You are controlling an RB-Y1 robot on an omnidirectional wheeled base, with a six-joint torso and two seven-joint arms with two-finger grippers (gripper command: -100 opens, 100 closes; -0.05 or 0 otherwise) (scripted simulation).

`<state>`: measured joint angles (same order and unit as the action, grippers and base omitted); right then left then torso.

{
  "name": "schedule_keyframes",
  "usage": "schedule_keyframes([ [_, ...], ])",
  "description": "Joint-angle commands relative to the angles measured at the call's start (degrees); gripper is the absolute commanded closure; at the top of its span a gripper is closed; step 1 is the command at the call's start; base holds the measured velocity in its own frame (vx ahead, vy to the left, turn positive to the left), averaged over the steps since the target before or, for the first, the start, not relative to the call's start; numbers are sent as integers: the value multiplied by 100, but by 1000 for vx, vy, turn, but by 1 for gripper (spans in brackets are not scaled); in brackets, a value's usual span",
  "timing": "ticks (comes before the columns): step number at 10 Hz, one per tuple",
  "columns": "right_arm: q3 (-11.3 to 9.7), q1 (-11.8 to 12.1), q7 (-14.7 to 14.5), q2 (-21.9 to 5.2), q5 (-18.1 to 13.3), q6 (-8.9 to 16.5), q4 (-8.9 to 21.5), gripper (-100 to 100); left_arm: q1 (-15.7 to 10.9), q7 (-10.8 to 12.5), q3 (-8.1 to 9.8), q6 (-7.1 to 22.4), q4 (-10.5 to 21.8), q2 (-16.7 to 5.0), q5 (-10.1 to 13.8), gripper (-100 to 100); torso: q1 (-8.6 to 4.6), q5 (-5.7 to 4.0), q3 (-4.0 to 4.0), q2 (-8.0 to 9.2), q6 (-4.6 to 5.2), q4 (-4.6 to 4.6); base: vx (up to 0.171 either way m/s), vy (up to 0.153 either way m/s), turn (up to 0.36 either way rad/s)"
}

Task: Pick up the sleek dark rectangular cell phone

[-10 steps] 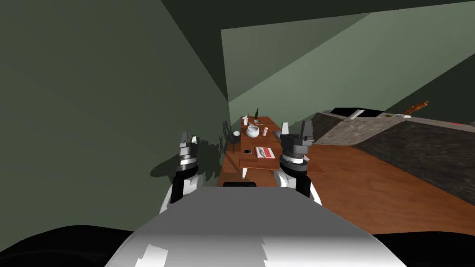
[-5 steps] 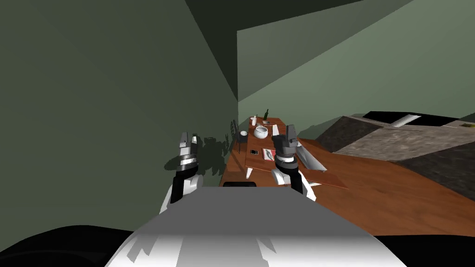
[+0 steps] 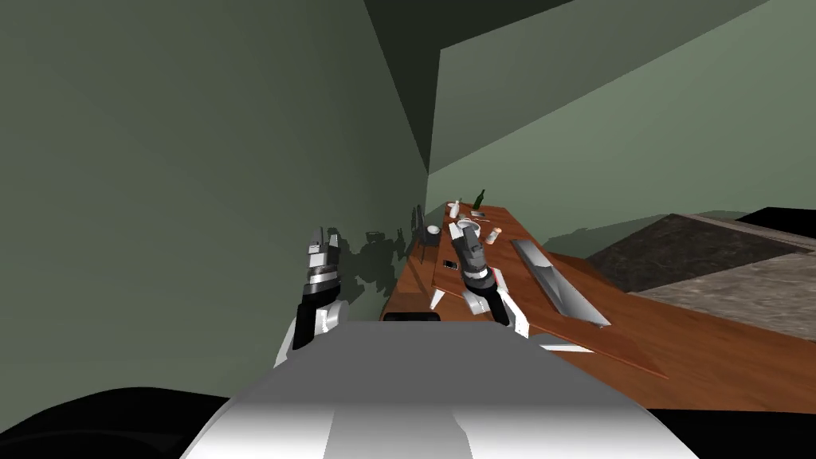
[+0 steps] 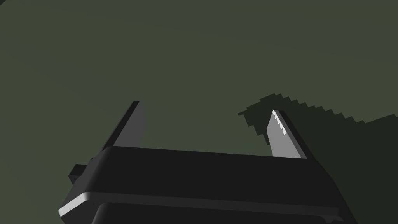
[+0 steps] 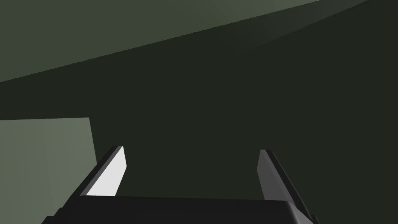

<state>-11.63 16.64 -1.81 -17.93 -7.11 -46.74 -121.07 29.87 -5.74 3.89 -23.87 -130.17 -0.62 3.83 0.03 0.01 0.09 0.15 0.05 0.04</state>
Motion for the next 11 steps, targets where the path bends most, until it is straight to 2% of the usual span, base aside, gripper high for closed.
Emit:
schedule_keyframes([
  [1,-151,-171,8,-221,-89,-80,286,-100,0,0,0,0,0,0,0,0,0,0,0,0,0,0,-26,18,230],
  [2,-151,-171,8,-221,-89,-80,357,-100,-1,0,-1,0,0,0,0,0,0,0,-2,-3,-6,-1,-18,1,121],
  [3,-309,-285,2,-410,-188,-148,594,-100,-4,2,-11,1,0,-3,-2,0,9,3,1,1,-12,1,-27,-3,256],
  [4,-309,-285,2,-410,-188,-148,654,-100,-10,6,-28,3,0,-6,-4,0,29,8,7,10,-34,4,-23,-10,178],
  [5,-478,-395,-6,-603,-297,-207,889,-100,-11,7,-32,3,0,-7,-5,0,47,13,12,17,-35,6,-33,-5,267],
  [6,-478,-395,-6,-603,-297,-207,975,-100,-17,10,-48,5,0,-10,-7,0,67,19,18,28,-52,9,-31,-10,144],
  [7,-657,-499,-15,-800,-417,-257,1129,-100,-17,11,-49,5,0,-9,-7,0,81,22,22,33,-51,11,-41,-6,290],
  [8,-657,-499,-15,-800,-417,-257,1292,-100,-21,13,-60,6,0,-12,-9,0,96,26,25,39,-66,12,-36,-14,155],
  [9,-657,-499,-15,-800,-417,-257,1317,-100,-20,13,-61,6,0,-12,-9,0,102,28,28,42,-61,14,-15,-6,-22],
  [10,-843,-598,-24,-999,-545,-298,1515,-100,-20,13,-61,6,0,-12,-9,0,106,29,26,39,-60,14,-29,-10,240],
  [11,-843,-598,-24,-999,-545,-298,1587,-100,-21,13,-61,6,0,-12,-9,0,107,30,27,41,-66,13,-28,-19,183],
])
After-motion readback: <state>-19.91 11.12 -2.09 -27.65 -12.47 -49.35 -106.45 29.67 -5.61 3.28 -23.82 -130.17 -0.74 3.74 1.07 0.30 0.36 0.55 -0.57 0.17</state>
